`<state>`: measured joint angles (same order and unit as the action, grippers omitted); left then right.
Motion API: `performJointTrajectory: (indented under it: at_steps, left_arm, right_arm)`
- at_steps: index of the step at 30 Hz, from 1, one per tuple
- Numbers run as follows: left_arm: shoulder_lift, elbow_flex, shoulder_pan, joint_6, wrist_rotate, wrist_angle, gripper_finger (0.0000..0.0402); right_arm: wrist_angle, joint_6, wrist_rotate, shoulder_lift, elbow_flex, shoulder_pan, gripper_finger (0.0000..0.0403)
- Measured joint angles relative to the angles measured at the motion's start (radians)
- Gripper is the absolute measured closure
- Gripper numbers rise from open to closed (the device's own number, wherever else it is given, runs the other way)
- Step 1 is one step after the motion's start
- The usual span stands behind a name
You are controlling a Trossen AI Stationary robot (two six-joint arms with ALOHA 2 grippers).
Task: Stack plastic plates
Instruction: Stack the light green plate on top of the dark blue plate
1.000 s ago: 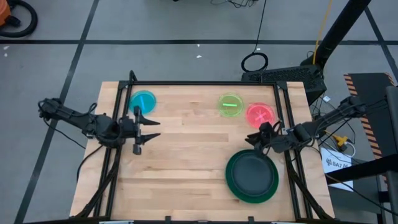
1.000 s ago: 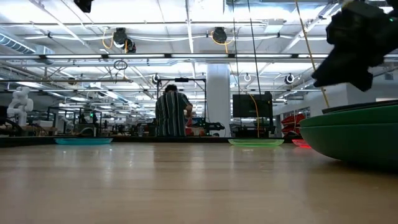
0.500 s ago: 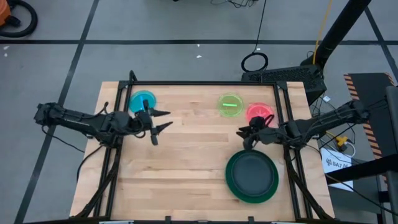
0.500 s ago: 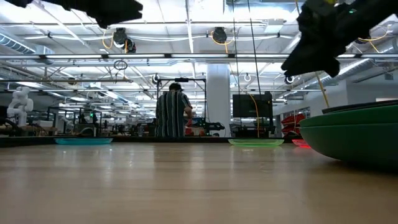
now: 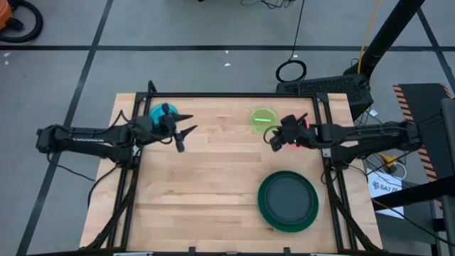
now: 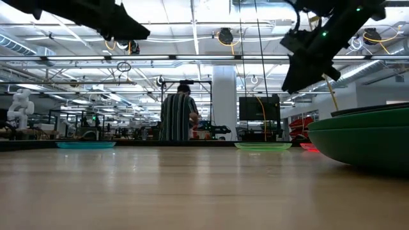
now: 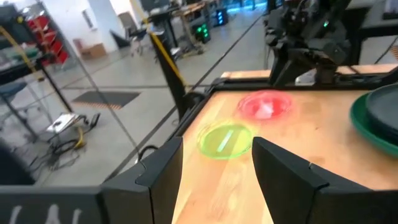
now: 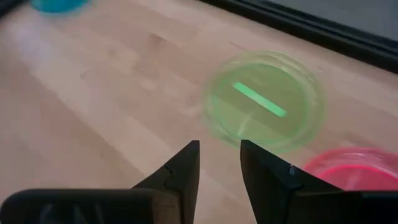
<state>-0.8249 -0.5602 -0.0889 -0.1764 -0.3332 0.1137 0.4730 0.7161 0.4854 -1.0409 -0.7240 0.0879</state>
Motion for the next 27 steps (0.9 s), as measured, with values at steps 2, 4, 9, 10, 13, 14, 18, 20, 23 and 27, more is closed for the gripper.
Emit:
performJointTrajectory:
  at_steps: [2, 4, 9, 10, 13, 14, 18, 20, 23, 27]
  left_arm:
    - [0.0, 0.0, -0.018, 0.003, 0.0, -0.017, 0.0202]
    - [0.0, 0.0, -0.03, 0.003, 0.0, -0.017, 0.0201]
    - [0.0, 0.0, -0.061, -0.022, 0.002, 0.016, 0.0202]
    - [0.0, 0.0, -0.066, -0.026, 0.003, 0.024, 0.0202]
    - [0.0, 0.0, -0.081, -0.033, 0.003, 0.064, 0.0202]
    - [0.0, 0.0, -0.087, -0.035, 0.003, 0.077, 0.0202]
    - [0.0, 0.0, -0.105, -0.039, 0.003, 0.113, 0.0202]
    - [0.0, 0.0, -0.109, -0.039, 0.002, 0.116, 0.0201]
    - [0.0, 0.0, -0.116, -0.044, 0.002, 0.116, 0.0202]
    - [0.0, 0.0, -0.117, -0.048, 0.001, 0.129, 0.0202]
  right_arm:
    - [0.004, -0.009, -0.041, -0.013, -0.01, 0.054, 0.0291]
    - [0.022, -0.03, -0.092, -0.028, -0.015, 0.107, 0.0291]
    - [0.022, -0.078, -0.21, -0.095, -0.039, 0.203, 0.0291]
    - [0.015, -0.092, -0.226, -0.114, -0.048, 0.216, 0.0291]
    - [0.021, -0.136, -0.243, -0.177, -0.081, 0.241, 0.0291]
    - [0.015, -0.152, -0.256, -0.201, -0.096, 0.25, 0.0291]
    - [0.017, -0.204, -0.281, -0.307, -0.166, 0.275, 0.0291]
    - [0.023, -0.234, -0.282, -0.362, -0.205, 0.286, 0.0291]
    - [0.045, -0.263, -0.282, -0.444, -0.276, 0.3, 0.0291]
    - [0.066, -0.302, -0.282, -0.548, -0.369, 0.31, 0.0288]
